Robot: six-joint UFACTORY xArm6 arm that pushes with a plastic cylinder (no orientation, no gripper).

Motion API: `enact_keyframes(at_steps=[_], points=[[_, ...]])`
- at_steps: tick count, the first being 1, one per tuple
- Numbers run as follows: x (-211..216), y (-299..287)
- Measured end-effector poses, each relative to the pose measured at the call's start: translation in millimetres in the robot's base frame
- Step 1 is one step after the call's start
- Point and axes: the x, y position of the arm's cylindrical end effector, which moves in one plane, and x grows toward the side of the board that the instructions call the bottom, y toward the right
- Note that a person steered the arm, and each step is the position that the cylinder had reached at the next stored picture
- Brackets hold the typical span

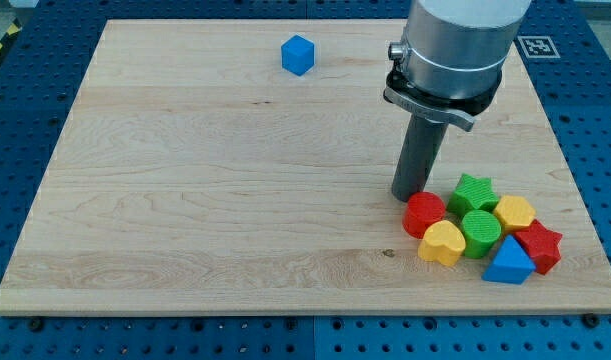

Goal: Move the blue cube closer to the green star

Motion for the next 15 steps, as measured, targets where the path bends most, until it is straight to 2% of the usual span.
enact_keyframes(at_steps=[1,2,3,4,5,6,7,10,11,13,15], points=[[-19,-38],[-53,-104],[-90,-185],[-143,-238],[-214,-235],[-258,-215],[-263,-174],[-217,-73],[-201,-65],[-180,-96],[-137,-97]])
